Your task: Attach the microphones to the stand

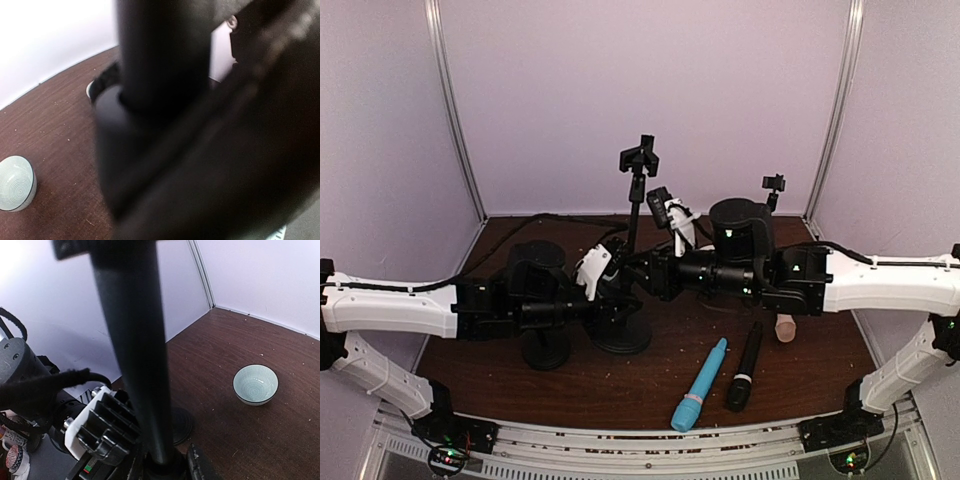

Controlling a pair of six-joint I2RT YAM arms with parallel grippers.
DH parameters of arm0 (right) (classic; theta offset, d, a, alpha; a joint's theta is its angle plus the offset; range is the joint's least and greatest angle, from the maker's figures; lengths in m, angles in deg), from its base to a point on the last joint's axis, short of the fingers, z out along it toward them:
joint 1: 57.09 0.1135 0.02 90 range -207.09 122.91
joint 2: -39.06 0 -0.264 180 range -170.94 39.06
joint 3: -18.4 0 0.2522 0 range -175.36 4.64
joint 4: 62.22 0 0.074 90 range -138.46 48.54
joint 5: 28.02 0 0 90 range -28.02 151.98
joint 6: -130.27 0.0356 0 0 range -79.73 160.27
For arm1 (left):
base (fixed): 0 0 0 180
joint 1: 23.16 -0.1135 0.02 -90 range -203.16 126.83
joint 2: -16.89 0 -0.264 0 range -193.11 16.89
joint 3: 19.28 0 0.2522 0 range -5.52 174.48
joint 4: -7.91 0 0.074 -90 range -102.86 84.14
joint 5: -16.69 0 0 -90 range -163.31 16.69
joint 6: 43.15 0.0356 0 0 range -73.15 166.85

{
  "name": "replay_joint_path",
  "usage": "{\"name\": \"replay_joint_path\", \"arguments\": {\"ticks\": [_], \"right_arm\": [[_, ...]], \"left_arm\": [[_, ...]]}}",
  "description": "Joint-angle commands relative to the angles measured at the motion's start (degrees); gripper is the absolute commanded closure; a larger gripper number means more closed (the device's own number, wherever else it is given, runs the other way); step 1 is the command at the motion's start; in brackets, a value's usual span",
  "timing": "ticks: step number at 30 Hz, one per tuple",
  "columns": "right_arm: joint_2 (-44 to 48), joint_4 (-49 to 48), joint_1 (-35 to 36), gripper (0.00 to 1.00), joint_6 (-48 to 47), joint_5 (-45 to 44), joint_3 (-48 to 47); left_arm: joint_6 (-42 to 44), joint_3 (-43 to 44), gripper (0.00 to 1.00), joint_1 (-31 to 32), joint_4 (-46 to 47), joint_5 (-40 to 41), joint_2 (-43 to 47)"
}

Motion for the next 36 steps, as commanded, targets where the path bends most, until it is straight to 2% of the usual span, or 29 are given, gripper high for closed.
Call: {"name": "replay_joint_path", "arguments": {"ticks": [1, 4, 8, 9, 11, 13, 17, 26, 29, 31, 34, 36], "right_arm": [[-1.22, 2.22, -0.16, 0.71, 1.33, -0.43, -2.35], [-1.41, 2.27, -0.49, 0.78, 2.01, -0.05, -2.27], [-1.28, 2.23, -0.76, 1.00, 2.32, 0.80, -1.83], [-0.88, 1.97, -0.74, 1.00, 2.41, 0.45, -1.43], [0.38, 1.26, -0.86, 1.00, 2.67, -1.12, -0.53], [1.82, 0.53, -0.80, 1.00, 2.78, -3.34, 0.21], [4.28, -1.07, -0.90, 1.00, 2.25, -5.58, 1.54], [8.21, -7.15, -1.05, 1.00, 4.18, -6.65, 4.49], [8.91, -7.75, -1.06, 1.00, 4.15, -7.13, 5.29], [8.68, -7.31, -1.06, 1.00, 4.20, -7.19, 5.17], [7.97, -7.54, -1.11, 1.00, 4.62, -6.34, 5.82], [7.35, -9.05, -1.06, 1.00, 3.42, -3.86, 6.94]], "left_arm": [[0.49, 2.46, 1.00, 0.46, 5.79, 0.48, 1.76], [0.64, 2.45, 1.00, 0.48, 5.62, 0.74, 1.94], [0.75, 2.45, 1.00, 0.48, 5.30, 1.31, 2.21], [0.68, 2.45, 0.95, 0.48, 5.26, 1.87, 2.21], [0.29, 2.33, 0.72, 0.48, 5.17, 4.03, 2.08], [0.51, 1.55, 0.61, 0.48, 6.55, 5.00, 1.68], [1.16, 0.58, 0.56, 0.48, 8.19, 4.91, 0.10], [3.24, 1.39, 0.54, 0.57, 8.43, 4.78, -2.71], [3.99, 1.16, 0.57, 0.72, 8.84, 5.03, -2.56], [4.36, 1.09, 0.64, 0.75, 9.20, 4.94, -2.37], [5.51, 0.72, 0.81, 0.96, 10.39, 3.60, -1.66], [6.50, 0.76, 1.00, 1.16, 10.93, 2.16, -1.09]]}}
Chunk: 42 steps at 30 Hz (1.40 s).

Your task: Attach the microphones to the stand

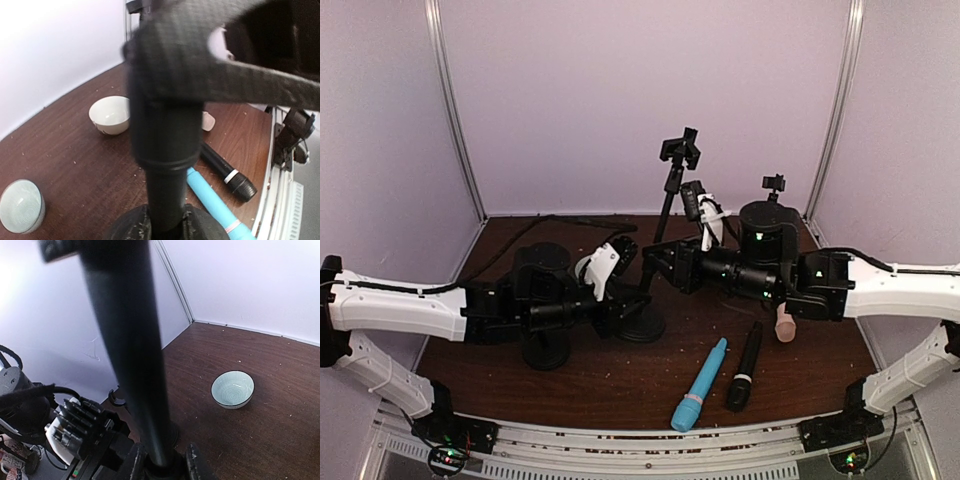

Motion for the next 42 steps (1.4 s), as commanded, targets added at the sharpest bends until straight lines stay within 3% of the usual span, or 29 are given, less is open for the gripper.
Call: {"name": "replay_joint_path", "arguments": {"ticks": [1, 4, 10, 11, 14, 19, 24, 29, 36, 42], "right_arm": [[0.43, -6.70, -0.30, 1.00, -1.38, 4.26, 1.58], [0.77, -5.48, -1.66, 1.00, -7.59, 11.44, 2.48], [5.20, -13.34, -6.55, 1.00, -16.02, 36.80, 9.04], [5.19, -12.63, -7.57, 0.95, -15.73, 37.76, 8.77], [5.23, -9.65, -8.84, 0.64, -15.15, 32.60, 8.00], [4.63, -9.20, -8.13, 0.50, -7.57, 25.04, 7.78], [2.99, -8.18, -3.33, 0.47, -3.83, 18.04, 5.51], [-1.26, -0.57, -1.91, 0.46, 0.55, 9.98, -1.14], [-3.09, -0.47, -1.87, 0.61, 3.63, 8.51, -2.47], [-3.70, 0.88, -1.89, 0.59, 5.19, 7.76, -2.03]], "left_arm": [[2.63, 0.78, 1.00, 0.16, 4.30, -2.33, 1.77], [3.34, 0.31, 1.00, 0.18, 4.66, -5.43, 3.34], [4.66, -2.70, 1.00, 0.18, 6.89, -11.91, 7.06], [4.82, -2.81, 1.00, 0.18, 6.82, -12.32, 7.31], [4.83, -2.91, 1.00, 0.18, 6.50, -12.92, 7.70], [3.61, -1.49, 1.00, 0.18, 3.73, -7.36, 7.16], [2.38, -0.08, 1.00, 0.27, 1.89, -3.39, 6.52], [1.79, 0.60, 1.00, 0.57, 1.13, -1.98, 6.22], [1.14, 0.52, 1.00, 0.79, 0.63, -1.16, 6.26], [0.69, 0.43, 1.00, 0.88, 1.40, -0.43, 6.32]]}}
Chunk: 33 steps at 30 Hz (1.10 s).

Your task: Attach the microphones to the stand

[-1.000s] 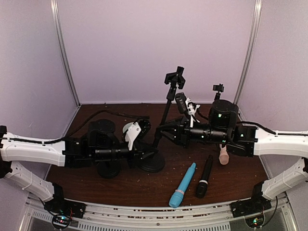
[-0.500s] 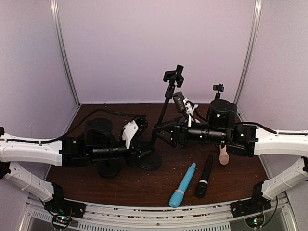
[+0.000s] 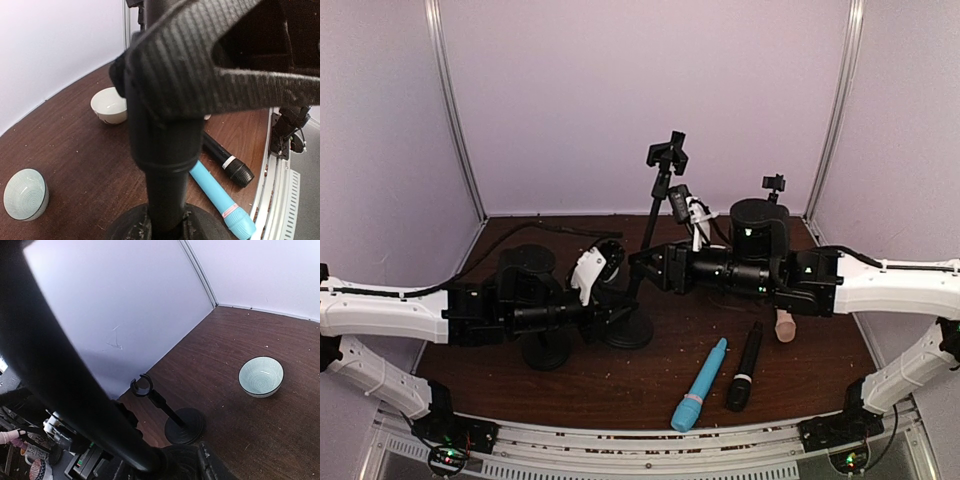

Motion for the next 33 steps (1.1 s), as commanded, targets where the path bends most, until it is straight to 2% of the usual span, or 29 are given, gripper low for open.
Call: {"name": "replay_joint_path", "arguments": {"ticks": [1, 5, 7, 8, 12, 17, 20, 23, 28, 31, 33], "right_arm": [[-0.96, 1.72, 0.05, 0.60, 1.77, -1.93, -0.72], [-1.21, 1.73, 0.05, 0.77, 2.14, -1.75, -0.38], [-1.40, 1.07, 0.12, 0.98, 1.33, -0.24, -0.16], [-1.33, 0.59, 0.00, 1.00, 0.46, 0.66, 0.13], [0.37, -2.40, -1.04, 1.00, -7.83, 6.26, 2.96], [4.76, -21.74, -5.49, 1.00, -16.50, 31.86, 14.64], [4.71, -26.99, -8.36, 1.00, -15.37, 36.96, 16.82], [4.23, -22.56, -8.73, 0.88, -17.37, 36.23, 15.12], [6.26, -19.15, -8.59, 0.53, -14.57, 29.12, 14.82], [8.40, -18.62, -8.17, 0.43, -12.05, 25.40, 15.76], [9.79, -15.68, -7.68, 0.42, -11.81, 22.59, 15.31]], "left_arm": [[-0.14, 2.65, 1.00, 0.41, 6.61, 0.77, 0.77], [-0.53, 2.74, 1.00, 0.43, 6.84, 1.28, 0.58], [-0.68, 2.66, 1.00, 0.43, 7.14, 1.00, 0.66], [-0.61, 2.64, 1.00, 0.40, 7.32, 0.42, 0.67], [1.63, 2.57, 1.00, 0.43, 7.42, -4.59, 1.06], [3.63, 1.93, 1.00, -0.26, 9.16, -17.78, 1.53], [3.92, 2.55, 1.00, -0.28, 9.13, -21.38, 1.03], [3.70, 2.61, 1.00, -0.28, 9.66, -22.16, 0.64], [3.65, 2.66, 1.00, -0.27, 9.52, -20.36, 0.36], [3.42, 2.91, 1.00, -0.28, 8.83, -18.19, 0.17], [3.32, 3.01, 1.00, -0.28, 8.51, -17.21, -0.15]]}}
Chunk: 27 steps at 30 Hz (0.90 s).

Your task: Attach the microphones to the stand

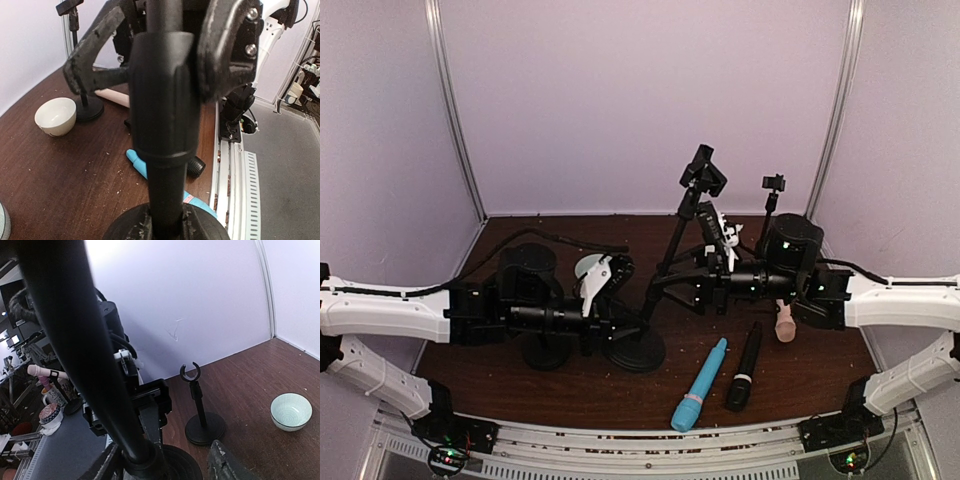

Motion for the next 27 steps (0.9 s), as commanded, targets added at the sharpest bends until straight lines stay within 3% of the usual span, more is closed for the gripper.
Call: {"name": "replay_joint_path", "arguments": {"ticks": [1, 7, 15, 20, 27], "right_arm": [[4.13, 5.16, 0.78, 0.41, 1.68, -7.80, -0.37], [4.70, 7.99, 2.64, 0.40, 2.40, -12.80, -2.00], [1.02, 12.78, 8.62, 0.35, 9.56, -31.68, -5.33], [-1.63, 13.16, 10.15, 0.40, 11.41, -34.79, -6.70], [-2.14, 12.02, 10.37, 0.55, 13.76, -36.83, -7.74]], "left_arm": [[0.87, 2.99, 1.00, 0.20, 7.35, 0.54, 0.22], [0.25, 2.89, 1.00, 0.20, 8.47, 2.50, -0.44], [-2.70, 3.39, 1.00, 0.50, 8.28, 12.79, -1.19], [-2.84, 4.07, 1.00, 1.06, 7.46, 14.78, -1.58], [-2.62, 3.91, 1.00, 1.77, 6.70, 17.43, -1.61]]}}
